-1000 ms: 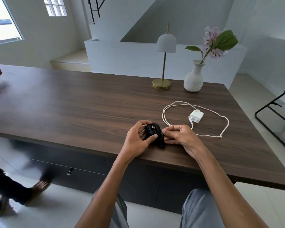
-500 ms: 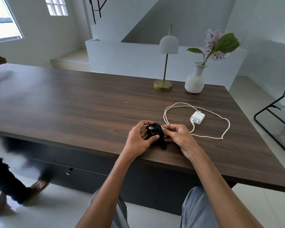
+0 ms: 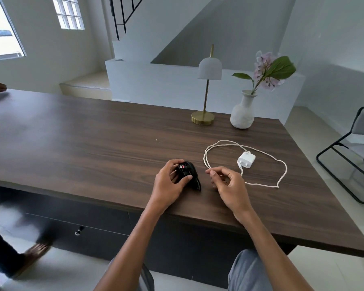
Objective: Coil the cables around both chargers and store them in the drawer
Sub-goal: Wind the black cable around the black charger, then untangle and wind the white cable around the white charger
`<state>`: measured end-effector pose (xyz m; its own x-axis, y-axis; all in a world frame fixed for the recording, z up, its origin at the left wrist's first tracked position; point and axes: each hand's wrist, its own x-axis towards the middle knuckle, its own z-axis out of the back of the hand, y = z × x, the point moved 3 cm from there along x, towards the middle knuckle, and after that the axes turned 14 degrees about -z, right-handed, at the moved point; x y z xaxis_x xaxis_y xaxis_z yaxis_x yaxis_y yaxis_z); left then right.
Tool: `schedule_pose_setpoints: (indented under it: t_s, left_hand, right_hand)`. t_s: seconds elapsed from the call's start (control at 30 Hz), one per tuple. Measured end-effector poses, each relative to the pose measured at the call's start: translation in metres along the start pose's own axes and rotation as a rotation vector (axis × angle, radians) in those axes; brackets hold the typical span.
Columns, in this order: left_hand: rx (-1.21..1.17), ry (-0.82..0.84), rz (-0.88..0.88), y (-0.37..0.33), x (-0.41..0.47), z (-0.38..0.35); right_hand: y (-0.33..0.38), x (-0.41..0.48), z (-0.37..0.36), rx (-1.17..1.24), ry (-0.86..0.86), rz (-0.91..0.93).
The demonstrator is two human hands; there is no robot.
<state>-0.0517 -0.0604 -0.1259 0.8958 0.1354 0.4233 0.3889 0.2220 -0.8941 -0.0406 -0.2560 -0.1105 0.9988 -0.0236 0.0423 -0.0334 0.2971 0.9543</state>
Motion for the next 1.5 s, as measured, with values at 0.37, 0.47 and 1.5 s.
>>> schedule_pose_setpoints:
  t_s: [0.37,0.47,1.5]
  left_hand:
    - [0.451,-0.042,0.022,0.009,0.038,0.001]
    - [0.537,-0.035,-0.007,-0.001,0.033,-0.005]
    - [-0.034,0.111,0.094,-0.017,0.015,-0.049]
  right_hand:
    - [-0.028,0.051,0.066,-0.57,-0.488,0.043]
    - [-0.034,0.067,0.064,-0.624,-0.39,-0.121]
    - [-0.01,0.013,0.022,0.313,0.079,-0.034]
